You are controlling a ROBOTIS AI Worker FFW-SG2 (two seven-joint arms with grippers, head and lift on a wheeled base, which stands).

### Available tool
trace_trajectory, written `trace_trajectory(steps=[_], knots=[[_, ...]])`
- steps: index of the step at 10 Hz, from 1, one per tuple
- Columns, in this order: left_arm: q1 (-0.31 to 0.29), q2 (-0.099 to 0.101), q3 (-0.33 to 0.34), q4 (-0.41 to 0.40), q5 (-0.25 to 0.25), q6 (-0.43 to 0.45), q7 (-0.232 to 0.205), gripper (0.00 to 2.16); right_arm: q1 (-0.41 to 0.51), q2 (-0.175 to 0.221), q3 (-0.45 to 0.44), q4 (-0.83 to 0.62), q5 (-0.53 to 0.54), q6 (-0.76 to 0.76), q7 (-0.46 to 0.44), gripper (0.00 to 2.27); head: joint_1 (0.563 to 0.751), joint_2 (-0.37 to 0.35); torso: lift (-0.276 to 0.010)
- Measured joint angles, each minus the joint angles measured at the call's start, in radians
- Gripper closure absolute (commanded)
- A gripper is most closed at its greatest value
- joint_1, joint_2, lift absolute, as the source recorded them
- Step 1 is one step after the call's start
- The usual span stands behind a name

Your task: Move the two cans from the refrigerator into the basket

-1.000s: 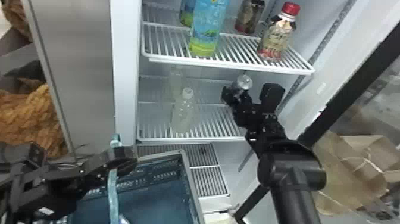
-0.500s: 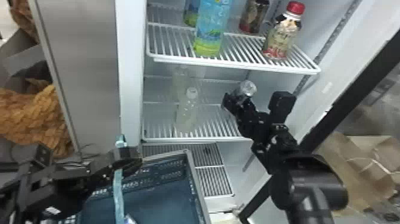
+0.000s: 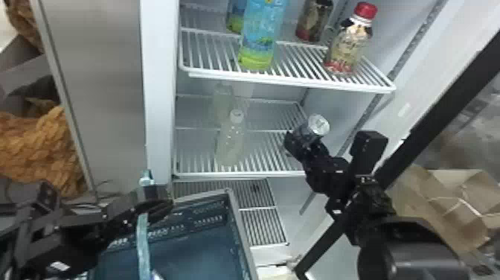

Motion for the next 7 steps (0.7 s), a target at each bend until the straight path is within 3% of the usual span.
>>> trace_trajectory(steps=[7], knots=[[0.004,0.006,0.002,0.000,-0.002,0.000,0.000,1.20,0.322,0.004,-0.047,-0.366,-0.118,0.105,0.001,1.28,0.695,-0.318,-0.218]])
